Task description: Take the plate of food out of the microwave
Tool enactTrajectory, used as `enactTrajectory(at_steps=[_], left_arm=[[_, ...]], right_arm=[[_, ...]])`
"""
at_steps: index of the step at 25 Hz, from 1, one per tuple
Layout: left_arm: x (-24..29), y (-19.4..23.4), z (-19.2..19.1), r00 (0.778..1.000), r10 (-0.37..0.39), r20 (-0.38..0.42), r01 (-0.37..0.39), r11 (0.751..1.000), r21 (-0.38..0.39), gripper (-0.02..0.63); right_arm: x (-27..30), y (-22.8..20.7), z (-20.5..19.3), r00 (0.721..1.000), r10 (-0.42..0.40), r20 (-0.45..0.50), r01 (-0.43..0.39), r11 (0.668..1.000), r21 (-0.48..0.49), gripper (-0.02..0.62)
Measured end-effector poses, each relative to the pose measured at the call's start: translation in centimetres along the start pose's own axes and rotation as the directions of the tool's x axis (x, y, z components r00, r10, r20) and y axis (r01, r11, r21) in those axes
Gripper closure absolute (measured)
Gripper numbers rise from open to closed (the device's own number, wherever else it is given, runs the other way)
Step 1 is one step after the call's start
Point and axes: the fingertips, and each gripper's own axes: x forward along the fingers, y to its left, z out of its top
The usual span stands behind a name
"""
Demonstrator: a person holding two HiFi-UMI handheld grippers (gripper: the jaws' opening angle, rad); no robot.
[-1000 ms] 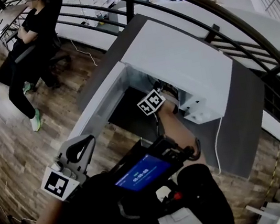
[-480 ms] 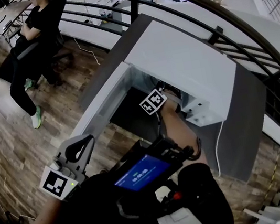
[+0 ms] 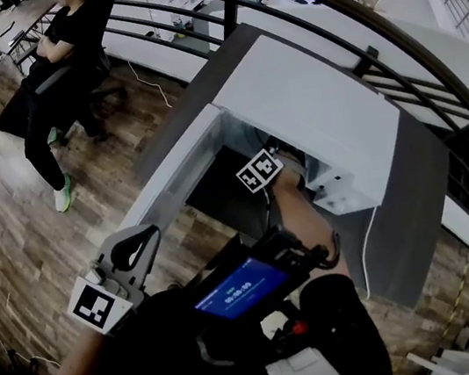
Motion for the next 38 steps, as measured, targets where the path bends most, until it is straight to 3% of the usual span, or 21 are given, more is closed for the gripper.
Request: enactTrajectory(at_steps=[13, 25, 27, 29, 34, 38], left_arm=[[-0.2, -1.4, 0.3, 0.999, -0.048, 0.02, 0.048, 0.999, 0.004, 0.603], [-0.6, -2.4, 0.6, 0.995, -0.084, 0.047, 0.084, 0.996, 0.007, 0.603], [-0.9, -2.3, 0.5, 0.996, -0.081, 0.046, 0.081, 0.997, 0.01, 0.603], [-1.0, -2.1, 0.6, 0.996, -0.076, 0.045, 0.076, 0.997, 0.008, 0.603], [-1.2, -1.5, 0.5, 0.997, -0.058, 0.044, 0.058, 0.998, 0.007, 0.603], [-1.3, -1.1, 0.7, 0.998, -0.047, 0.042, 0.047, 0.999, 0.015, 0.603]], right_arm=[[-5.7, 4.0, 0.7, 0.996, 0.049, 0.071, -0.046, 0.998, -0.045, 0.581], [-8.2, 5.8, 0.7, 0.993, 0.037, 0.115, -0.02, 0.989, -0.144, 0.58], [-8.1, 5.8, 0.8, 0.992, 0.029, 0.12, -0.008, 0.985, -0.173, 0.555], [-7.8, 5.5, 1.0, 0.993, 0.021, 0.112, 0.001, 0.982, -0.186, 0.525], [-6.2, 5.7, 0.4, 0.998, 0.044, 0.052, -0.032, 0.978, -0.204, 0.522], [-5.6, 5.5, -0.1, 0.999, 0.018, 0.039, -0.01, 0.981, -0.192, 0.523]])
